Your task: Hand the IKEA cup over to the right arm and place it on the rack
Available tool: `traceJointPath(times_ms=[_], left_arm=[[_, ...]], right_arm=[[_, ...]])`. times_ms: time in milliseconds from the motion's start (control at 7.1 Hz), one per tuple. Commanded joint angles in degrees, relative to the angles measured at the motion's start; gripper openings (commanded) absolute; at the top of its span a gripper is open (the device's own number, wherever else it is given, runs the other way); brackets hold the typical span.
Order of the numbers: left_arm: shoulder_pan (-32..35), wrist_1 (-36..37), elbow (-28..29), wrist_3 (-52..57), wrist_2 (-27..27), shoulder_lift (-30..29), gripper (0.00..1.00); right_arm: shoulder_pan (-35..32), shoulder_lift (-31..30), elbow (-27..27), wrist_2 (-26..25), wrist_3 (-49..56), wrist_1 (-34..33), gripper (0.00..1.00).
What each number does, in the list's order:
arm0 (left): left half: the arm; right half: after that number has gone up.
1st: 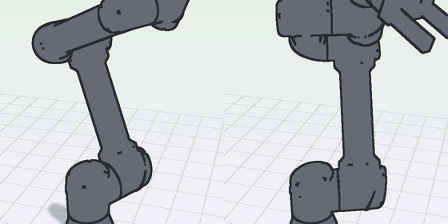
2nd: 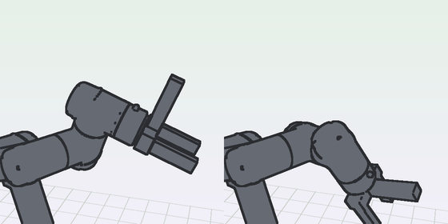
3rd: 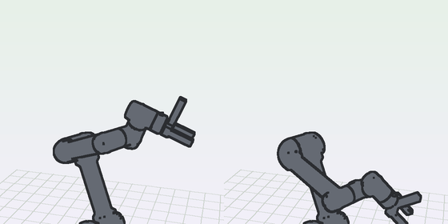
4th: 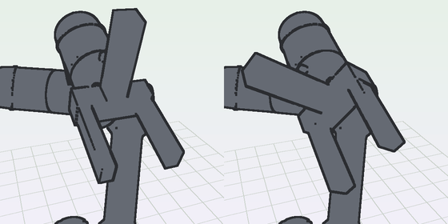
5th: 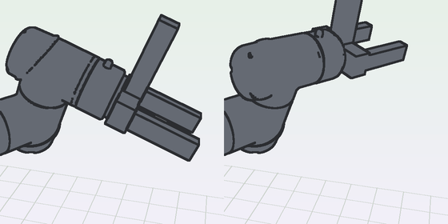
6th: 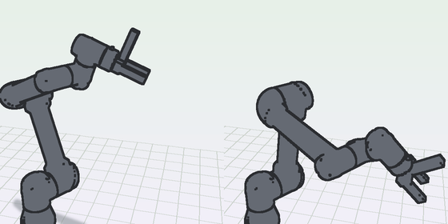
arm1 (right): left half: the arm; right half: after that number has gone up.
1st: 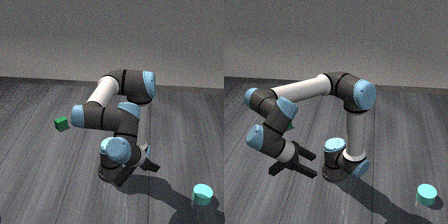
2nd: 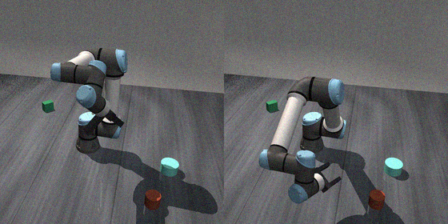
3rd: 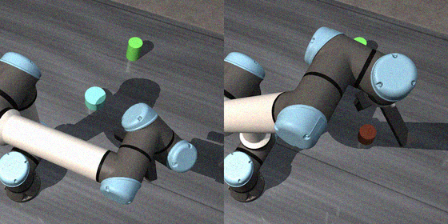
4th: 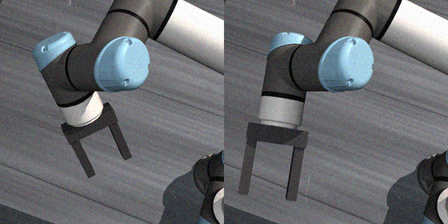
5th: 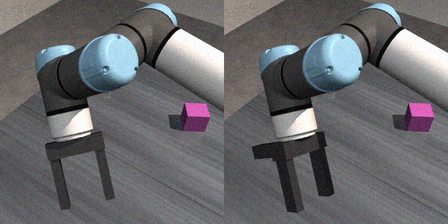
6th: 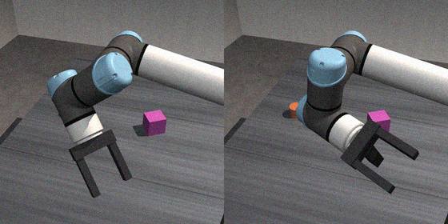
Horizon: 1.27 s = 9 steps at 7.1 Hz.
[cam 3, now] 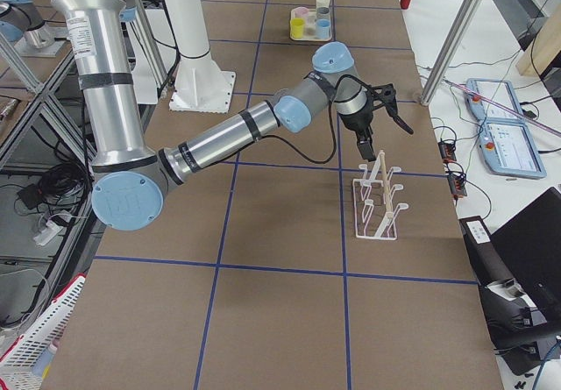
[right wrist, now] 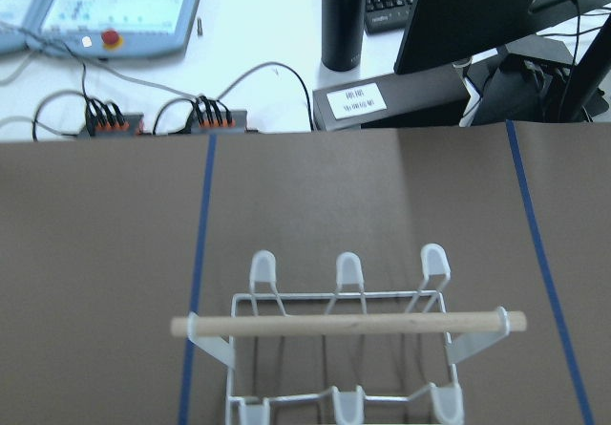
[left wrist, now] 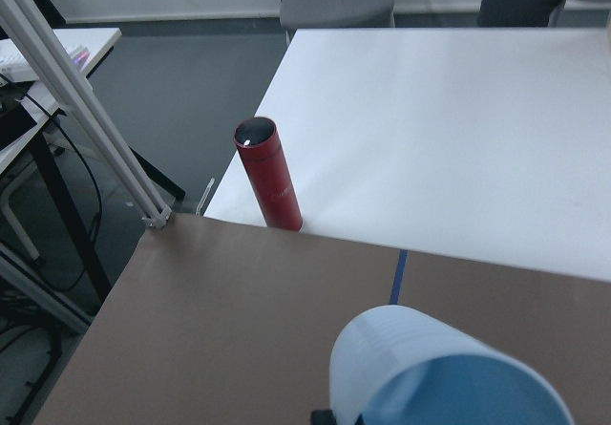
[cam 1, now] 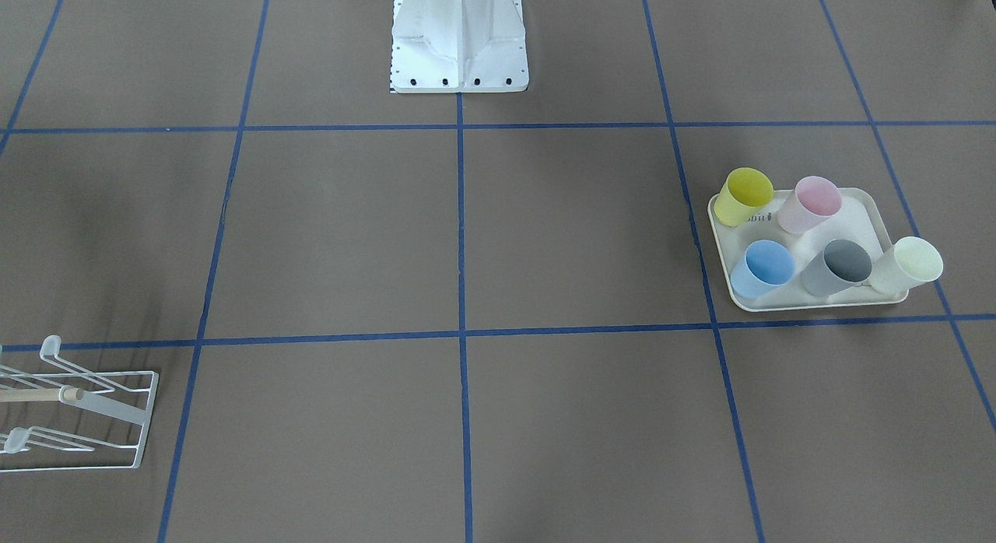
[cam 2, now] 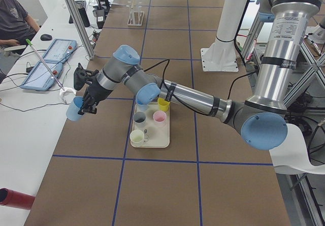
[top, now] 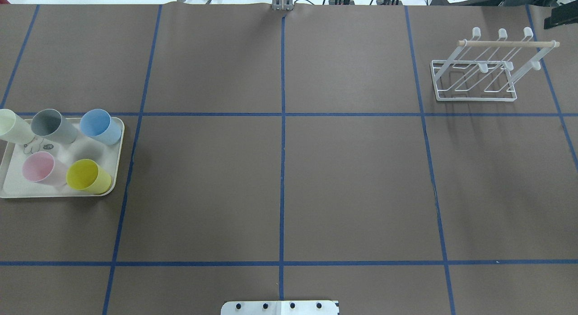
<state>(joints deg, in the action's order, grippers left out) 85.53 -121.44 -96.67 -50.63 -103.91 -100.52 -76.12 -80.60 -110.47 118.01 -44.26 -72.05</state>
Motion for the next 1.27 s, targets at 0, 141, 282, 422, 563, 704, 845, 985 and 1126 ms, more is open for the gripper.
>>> traceJointPath(times_ms=[0, 141, 282, 422, 563, 704, 845, 985, 1126], left_arm=[[-2.46, -9.05, 0.25, -14.95, 0.38, 0.24, 0.00], [-6.22, -13.34, 0.34, -23.29, 0.47, -0.11, 0.00], [-9.73, -16.60, -0.36, -33.47, 1.16, -0.90, 0.00], [-13.16, -20.55, -1.32, -43.06, 1.60, -1.69, 0.00], [-16.42, -23.81, -4.12, -51.42, 1.61, -1.78, 0.00], [-19.15, -23.93, -8.32, -56.29, 1.26, -2.31, 0.00], [-23.35, -23.67, -10.10, -62.51, 1.00, -4.05, 0.00], [-27.74, -23.67, -10.12, -69.71, 0.91, -6.59, 0.00], [-30.66, -23.84, -11.60, -73.44, 0.82, -8.27, 0.00]], right_arm=[[-0.08, 0.00, -0.36, -0.16, -20.43, 12.67, 0.99], [0.09, 0.27, -0.01, 0.11, -28.25, 16.11, 0.99], [0.36, 0.27, 0.17, 0.46, -31.99, 20.50, 0.99], [0.36, 0.36, 0.08, 3.94, -34.90, 21.59, 0.99], [0.36, 1.92, -0.01, 7.46, -38.75, 22.12, 0.99], [0.36, 3.07, 0.17, 10.80, -41.23, 23.34, 0.99], [0.36, 3.25, 0.26, 16.75, -41.86, 23.44, 0.99], [0.45, 3.60, 0.26, 21.94, -42.83, 23.44, 0.99], [0.36, 5.17, 0.34, 25.04, -44.31, 23.44, 0.99]])
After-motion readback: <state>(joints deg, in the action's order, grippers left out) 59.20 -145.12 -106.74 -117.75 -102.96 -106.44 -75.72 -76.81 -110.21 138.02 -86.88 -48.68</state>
